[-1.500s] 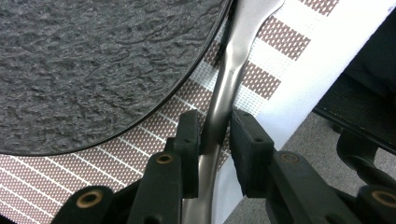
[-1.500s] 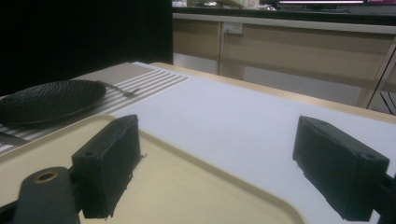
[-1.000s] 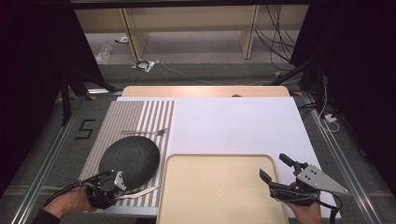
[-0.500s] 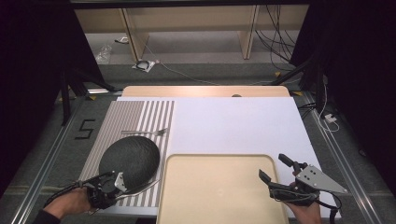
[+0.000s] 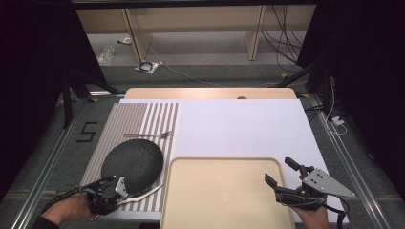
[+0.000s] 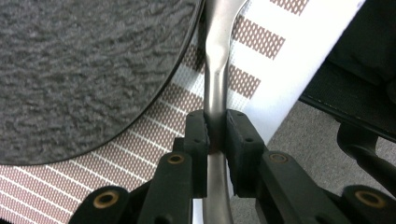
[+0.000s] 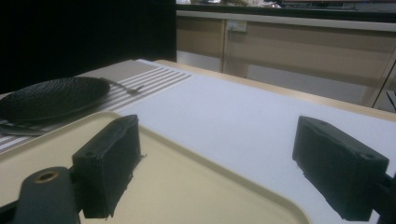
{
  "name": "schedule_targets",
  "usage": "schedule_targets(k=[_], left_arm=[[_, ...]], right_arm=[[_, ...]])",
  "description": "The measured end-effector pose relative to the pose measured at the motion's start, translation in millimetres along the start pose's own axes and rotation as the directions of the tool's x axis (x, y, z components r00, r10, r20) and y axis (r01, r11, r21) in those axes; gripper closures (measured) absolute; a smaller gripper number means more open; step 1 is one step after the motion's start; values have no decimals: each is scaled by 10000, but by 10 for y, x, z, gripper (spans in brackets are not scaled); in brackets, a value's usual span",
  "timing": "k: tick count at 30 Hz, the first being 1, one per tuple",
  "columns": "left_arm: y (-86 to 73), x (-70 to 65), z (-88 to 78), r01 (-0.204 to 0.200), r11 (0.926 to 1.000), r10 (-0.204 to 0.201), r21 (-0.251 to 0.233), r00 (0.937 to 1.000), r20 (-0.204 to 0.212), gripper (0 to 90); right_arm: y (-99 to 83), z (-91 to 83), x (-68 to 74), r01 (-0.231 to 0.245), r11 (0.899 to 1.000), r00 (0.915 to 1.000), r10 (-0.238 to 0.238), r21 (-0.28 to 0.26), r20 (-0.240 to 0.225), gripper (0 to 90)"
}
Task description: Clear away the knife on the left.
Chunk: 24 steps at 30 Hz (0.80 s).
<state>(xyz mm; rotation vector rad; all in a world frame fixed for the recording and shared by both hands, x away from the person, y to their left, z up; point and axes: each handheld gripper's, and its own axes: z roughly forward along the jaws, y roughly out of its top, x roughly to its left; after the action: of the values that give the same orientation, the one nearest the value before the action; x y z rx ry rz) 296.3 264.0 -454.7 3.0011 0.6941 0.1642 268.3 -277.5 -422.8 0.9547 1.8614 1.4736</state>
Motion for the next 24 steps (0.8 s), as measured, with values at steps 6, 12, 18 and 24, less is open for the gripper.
schedule_targets(k=[6, 12, 18, 24], left_arm=[[-70, -15, -33, 156, 9994, -149, -307, 9996, 233, 791], [-54, -44, -132, 278, 9956, -237, -890, 9986, 467, 790], [135, -94, -238, 520, 9841, -445, -1698, 9979, 476, 790], [338, -161, -307, 432, 9732, -375, -2259, 9989, 295, 790]], right_arm=[[-4, 8, -1, -59, 10000, 10000, 59, 38, -49, 162], [-4, 10, 6, -34, 9999, 10000, 35, 110, -39, 162], [-2, 6, -3, -95, 10000, 9999, 96, 13, -57, 162], [-2, 4, 6, -69, 10000, 9999, 69, 17, -74, 162]])
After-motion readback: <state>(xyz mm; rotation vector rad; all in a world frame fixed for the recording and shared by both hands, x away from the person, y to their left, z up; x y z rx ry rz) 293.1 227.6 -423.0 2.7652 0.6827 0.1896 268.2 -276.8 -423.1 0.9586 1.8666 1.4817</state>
